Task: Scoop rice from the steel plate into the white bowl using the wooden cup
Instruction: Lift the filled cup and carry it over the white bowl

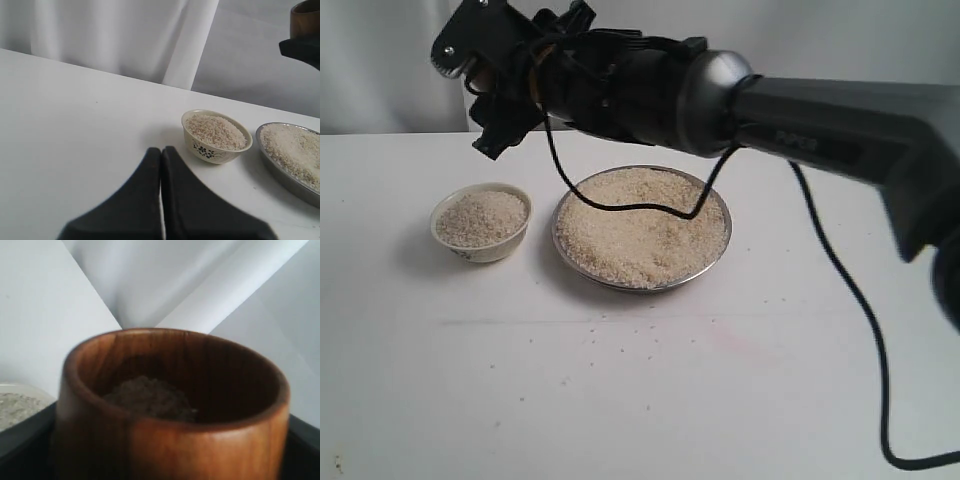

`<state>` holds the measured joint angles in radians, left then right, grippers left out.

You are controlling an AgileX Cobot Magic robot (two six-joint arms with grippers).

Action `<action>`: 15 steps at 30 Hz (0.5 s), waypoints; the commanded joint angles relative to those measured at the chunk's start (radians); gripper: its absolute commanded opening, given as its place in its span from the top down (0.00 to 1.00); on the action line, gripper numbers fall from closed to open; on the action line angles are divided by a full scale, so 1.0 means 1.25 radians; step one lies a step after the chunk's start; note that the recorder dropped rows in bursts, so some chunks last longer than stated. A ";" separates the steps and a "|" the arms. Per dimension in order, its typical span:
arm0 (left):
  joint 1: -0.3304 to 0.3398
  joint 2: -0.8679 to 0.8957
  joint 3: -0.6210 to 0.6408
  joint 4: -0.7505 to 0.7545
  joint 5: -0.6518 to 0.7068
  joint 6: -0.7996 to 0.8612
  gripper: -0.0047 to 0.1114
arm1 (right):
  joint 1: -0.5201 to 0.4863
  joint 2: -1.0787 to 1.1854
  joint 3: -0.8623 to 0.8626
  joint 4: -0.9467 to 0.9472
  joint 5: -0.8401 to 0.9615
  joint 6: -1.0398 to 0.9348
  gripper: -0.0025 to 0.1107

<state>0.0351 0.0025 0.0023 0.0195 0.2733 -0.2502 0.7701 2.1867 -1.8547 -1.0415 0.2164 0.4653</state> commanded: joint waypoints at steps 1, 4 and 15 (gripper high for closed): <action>-0.004 -0.002 -0.002 -0.001 -0.006 -0.003 0.96 | 0.023 0.100 -0.153 0.143 0.129 -0.205 0.98; -0.004 -0.002 -0.002 -0.001 -0.006 -0.003 0.96 | 0.025 0.170 -0.272 0.299 0.222 -0.387 0.98; -0.004 -0.002 -0.002 -0.001 -0.006 -0.003 0.96 | 0.037 0.341 -0.509 0.368 0.401 -0.646 0.98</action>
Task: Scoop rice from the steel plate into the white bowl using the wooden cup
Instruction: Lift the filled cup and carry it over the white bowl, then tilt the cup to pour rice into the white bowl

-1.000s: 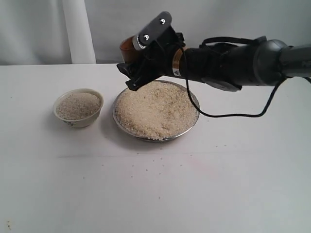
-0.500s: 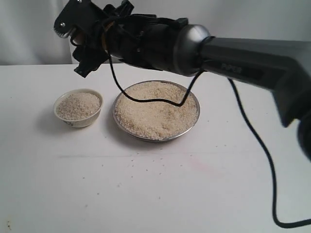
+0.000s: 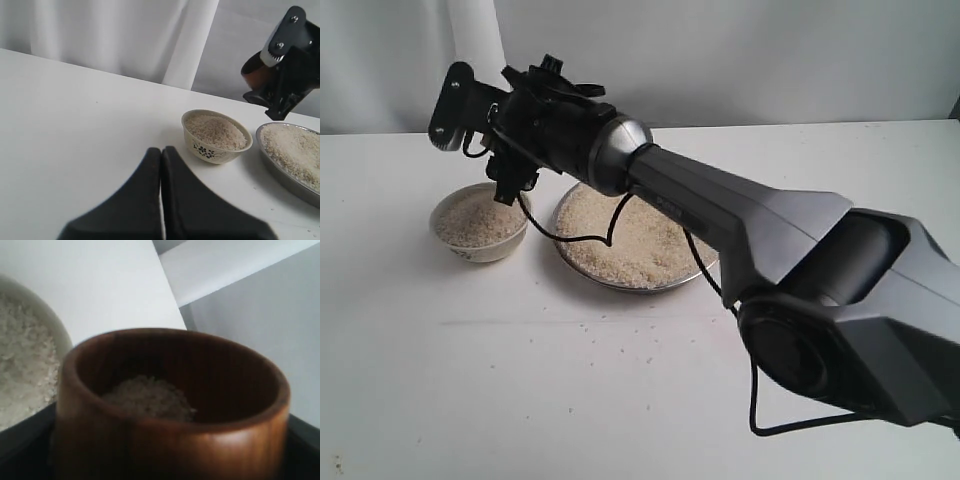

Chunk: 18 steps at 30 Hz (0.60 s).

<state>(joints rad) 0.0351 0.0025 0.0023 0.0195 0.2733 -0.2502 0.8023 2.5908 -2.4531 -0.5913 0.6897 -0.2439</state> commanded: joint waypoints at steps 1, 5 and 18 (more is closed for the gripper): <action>-0.004 -0.002 -0.002 -0.001 -0.006 -0.003 0.96 | 0.012 0.021 -0.031 0.007 0.025 -0.098 0.98; -0.004 -0.002 -0.002 -0.001 -0.006 -0.003 0.96 | 0.012 0.028 -0.031 -0.011 0.050 -0.179 0.98; -0.004 -0.002 -0.002 -0.001 -0.006 -0.003 0.96 | 0.039 0.028 -0.031 -0.178 0.067 -0.388 0.98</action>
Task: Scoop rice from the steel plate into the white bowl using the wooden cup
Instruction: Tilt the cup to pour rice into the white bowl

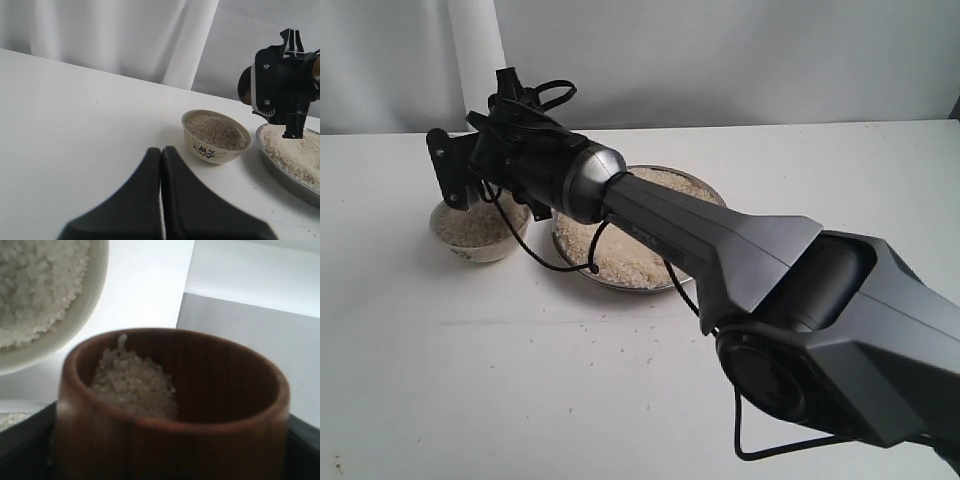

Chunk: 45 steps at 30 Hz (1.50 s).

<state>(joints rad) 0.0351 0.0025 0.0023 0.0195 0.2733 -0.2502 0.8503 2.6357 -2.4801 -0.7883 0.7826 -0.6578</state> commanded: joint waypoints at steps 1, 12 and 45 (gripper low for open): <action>-0.004 -0.002 -0.002 -0.001 -0.006 -0.003 0.96 | 0.000 -0.008 -0.009 -0.028 -0.009 -0.061 0.98; -0.004 -0.002 -0.002 -0.001 -0.006 -0.003 0.96 | 0.014 -0.008 0.017 -0.101 -0.051 -0.146 0.98; -0.004 -0.002 -0.002 -0.001 -0.006 -0.003 0.96 | 0.030 0.003 0.057 -0.289 -0.194 -0.239 0.98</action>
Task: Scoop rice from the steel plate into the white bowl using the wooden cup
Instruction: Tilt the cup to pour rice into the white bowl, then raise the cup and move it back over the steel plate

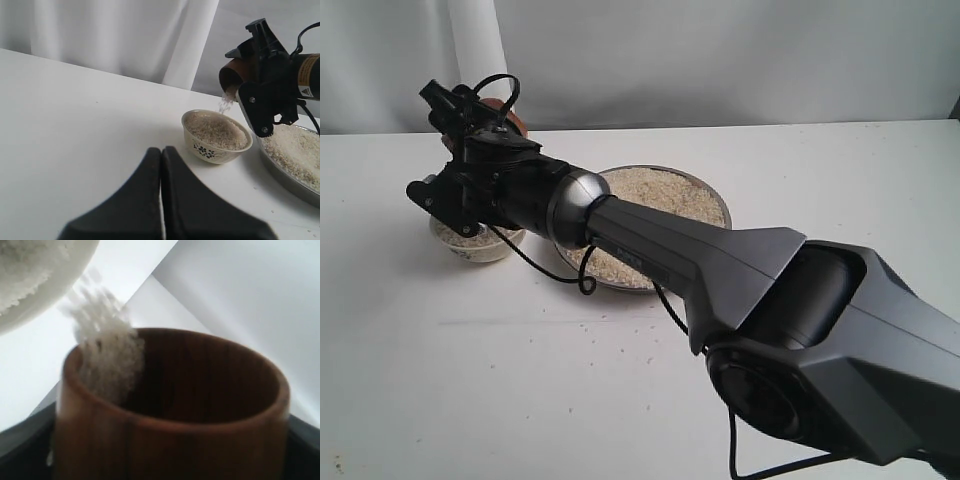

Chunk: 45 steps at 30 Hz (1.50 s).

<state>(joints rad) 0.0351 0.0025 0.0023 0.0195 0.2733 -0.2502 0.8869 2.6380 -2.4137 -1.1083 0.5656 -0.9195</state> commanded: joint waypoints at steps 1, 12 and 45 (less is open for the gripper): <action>-0.004 -0.002 -0.002 -0.001 -0.006 -0.003 0.96 | 0.001 0.001 0.004 -0.044 -0.024 -0.030 0.98; -0.004 -0.002 -0.002 -0.001 -0.006 -0.003 0.96 | 0.001 -0.008 0.004 -0.084 -0.045 -0.039 0.98; -0.004 -0.002 -0.002 -0.001 -0.006 -0.003 0.96 | -0.125 -0.261 0.004 0.736 0.524 0.114 0.98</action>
<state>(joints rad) 0.0351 0.0025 0.0023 0.0195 0.2733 -0.2502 0.7674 2.3471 -2.4099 -0.2829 1.1510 -0.7824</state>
